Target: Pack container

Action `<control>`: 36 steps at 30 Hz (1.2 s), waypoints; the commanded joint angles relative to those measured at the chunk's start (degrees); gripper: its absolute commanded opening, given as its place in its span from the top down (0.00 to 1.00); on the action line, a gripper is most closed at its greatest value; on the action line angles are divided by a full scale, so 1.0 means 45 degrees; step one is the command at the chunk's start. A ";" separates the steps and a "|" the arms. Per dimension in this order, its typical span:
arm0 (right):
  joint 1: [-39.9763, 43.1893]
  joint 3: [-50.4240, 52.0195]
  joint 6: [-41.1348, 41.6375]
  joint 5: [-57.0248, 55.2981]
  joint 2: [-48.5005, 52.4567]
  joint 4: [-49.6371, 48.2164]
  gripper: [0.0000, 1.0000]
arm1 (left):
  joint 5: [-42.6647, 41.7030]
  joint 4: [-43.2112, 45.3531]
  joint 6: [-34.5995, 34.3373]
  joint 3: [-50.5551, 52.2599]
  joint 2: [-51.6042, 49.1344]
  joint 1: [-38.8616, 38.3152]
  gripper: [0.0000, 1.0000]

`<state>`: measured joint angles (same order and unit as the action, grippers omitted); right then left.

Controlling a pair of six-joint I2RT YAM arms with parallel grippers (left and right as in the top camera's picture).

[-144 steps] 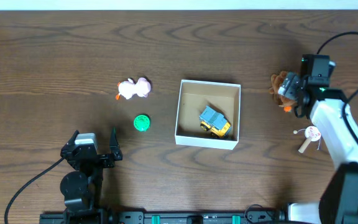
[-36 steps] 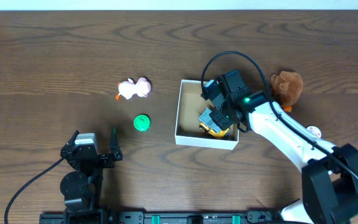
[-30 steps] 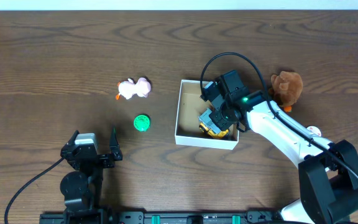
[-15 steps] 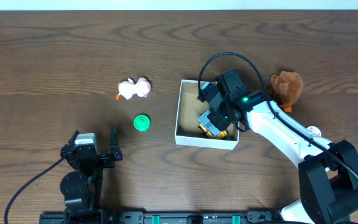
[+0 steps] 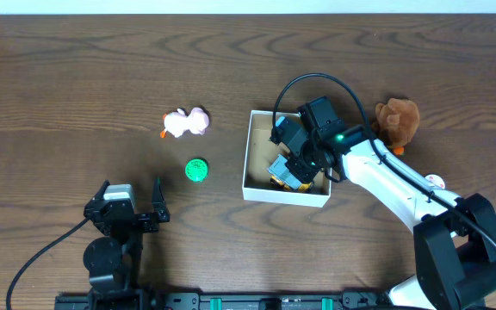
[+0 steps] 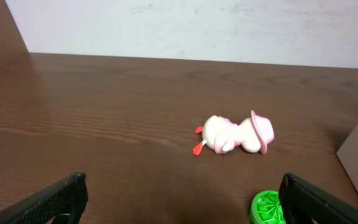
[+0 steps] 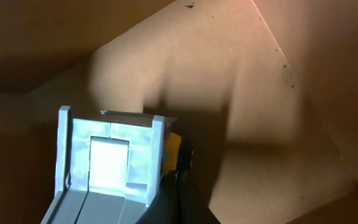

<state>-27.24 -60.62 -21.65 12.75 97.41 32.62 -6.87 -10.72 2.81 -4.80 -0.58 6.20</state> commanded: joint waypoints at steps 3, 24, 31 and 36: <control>-0.0131 -0.0272 -0.1073 0.0379 0.0068 0.0432 0.99 | 0.0015 -0.0447 -0.0058 0.0185 0.0078 -0.0049 0.02; -0.0131 -0.0277 -0.1987 0.1331 0.0068 0.0466 0.99 | 0.0010 -0.0447 -0.0058 0.0185 0.0078 -0.0049 0.02; -0.0126 -0.0277 -0.1977 0.1438 0.0068 0.0481 0.93 | 0.0015 -0.0447 -0.0058 0.0185 0.0078 -0.0049 0.02; -0.0131 -0.0277 -0.1962 0.0505 0.0068 0.0316 0.58 | 0.0010 -0.0447 -0.0058 0.0185 0.0078 -0.0049 0.02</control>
<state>-27.24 -60.99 -30.30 16.60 97.38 34.28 -6.87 -10.72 2.81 -4.80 -0.58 6.20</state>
